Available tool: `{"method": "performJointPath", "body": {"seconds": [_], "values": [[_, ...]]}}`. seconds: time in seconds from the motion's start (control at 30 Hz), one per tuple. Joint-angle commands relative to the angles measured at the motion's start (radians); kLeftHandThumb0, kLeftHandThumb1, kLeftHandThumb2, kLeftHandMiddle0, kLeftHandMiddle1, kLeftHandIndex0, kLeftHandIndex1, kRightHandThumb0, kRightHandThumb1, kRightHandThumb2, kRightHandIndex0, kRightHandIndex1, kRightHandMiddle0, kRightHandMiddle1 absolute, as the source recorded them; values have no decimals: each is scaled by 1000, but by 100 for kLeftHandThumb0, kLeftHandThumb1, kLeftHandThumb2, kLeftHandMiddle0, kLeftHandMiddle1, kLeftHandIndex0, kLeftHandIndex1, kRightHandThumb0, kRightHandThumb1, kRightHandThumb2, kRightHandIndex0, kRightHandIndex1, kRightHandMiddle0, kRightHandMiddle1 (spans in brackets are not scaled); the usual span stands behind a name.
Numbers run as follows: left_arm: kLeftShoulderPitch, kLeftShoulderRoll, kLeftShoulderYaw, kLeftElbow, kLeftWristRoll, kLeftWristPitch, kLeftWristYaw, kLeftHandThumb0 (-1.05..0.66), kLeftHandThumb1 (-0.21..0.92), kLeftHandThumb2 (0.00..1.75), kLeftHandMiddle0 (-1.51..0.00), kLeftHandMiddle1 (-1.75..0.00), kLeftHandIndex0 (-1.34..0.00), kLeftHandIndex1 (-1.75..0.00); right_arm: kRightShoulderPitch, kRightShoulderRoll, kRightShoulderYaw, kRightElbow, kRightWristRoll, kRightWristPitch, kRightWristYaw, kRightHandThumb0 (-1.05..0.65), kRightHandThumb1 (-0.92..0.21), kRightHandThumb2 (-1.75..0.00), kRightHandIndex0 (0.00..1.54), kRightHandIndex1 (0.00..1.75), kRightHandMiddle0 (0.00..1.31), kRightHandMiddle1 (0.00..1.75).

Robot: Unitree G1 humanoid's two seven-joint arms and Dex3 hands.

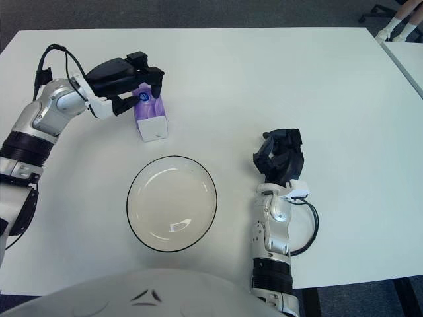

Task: Put the tissue paper into the plate.

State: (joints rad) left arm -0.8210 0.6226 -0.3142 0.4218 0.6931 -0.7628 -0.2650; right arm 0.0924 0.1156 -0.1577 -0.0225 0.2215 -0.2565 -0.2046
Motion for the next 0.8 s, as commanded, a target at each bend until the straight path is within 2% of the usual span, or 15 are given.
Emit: {"method": "performJointPath", "body": {"seconds": [0.0,0.03,0.07,0.1,0.13,0.2,0.3,0.4,0.5,0.77], "values": [[-56,50,-42,19,137,-94,122,-48,8,119,-2,-123,-1,-106,76,54,0,86,16,106,-19,-40,-59,-98,66,152,40,175],[-67,55,-51,25,168,-111,153,-49,9,117,-1,-114,-1,-100,76,55,1,86,15,106,-19,-40,-59,-98,66,152,40,175],[-75,59,-58,32,190,-123,177,-53,11,114,-1,-95,0,-86,76,55,1,85,15,106,-20,-40,-59,-97,66,152,40,175],[-94,66,-74,43,226,-151,212,-54,12,113,-1,-88,0,-80,76,56,1,83,13,109,-24,-40,-59,-97,66,152,40,175],[-108,72,-87,52,255,-172,241,-60,16,110,0,-71,0,-64,76,57,1,82,12,111,-27,-40,-60,-97,66,152,39,175],[-148,84,-125,69,343,-211,332,-66,21,106,0,-53,0,-46,76,58,2,77,11,118,-32,-40,-61,-96,66,153,39,175],[-193,91,-183,81,476,-222,493,-80,35,96,0,-20,0,-14,77,59,3,72,18,123,-29,-40,-61,-95,66,154,38,175],[-229,86,-230,93,557,-216,599,-88,47,86,0,-7,0,-5,79,60,4,69,23,125,-26,-39,-62,-94,65,154,38,175],[-269,73,-265,87,584,-235,628,-90,54,80,0,-2,0,-1,79,62,4,69,28,123,-22,-39,-62,-93,64,153,38,175],[-315,89,-315,64,611,-293,708,-80,60,78,0,0,0,0,81,68,7,67,27,116,-26,-39,-63,-93,65,151,37,175]]}}
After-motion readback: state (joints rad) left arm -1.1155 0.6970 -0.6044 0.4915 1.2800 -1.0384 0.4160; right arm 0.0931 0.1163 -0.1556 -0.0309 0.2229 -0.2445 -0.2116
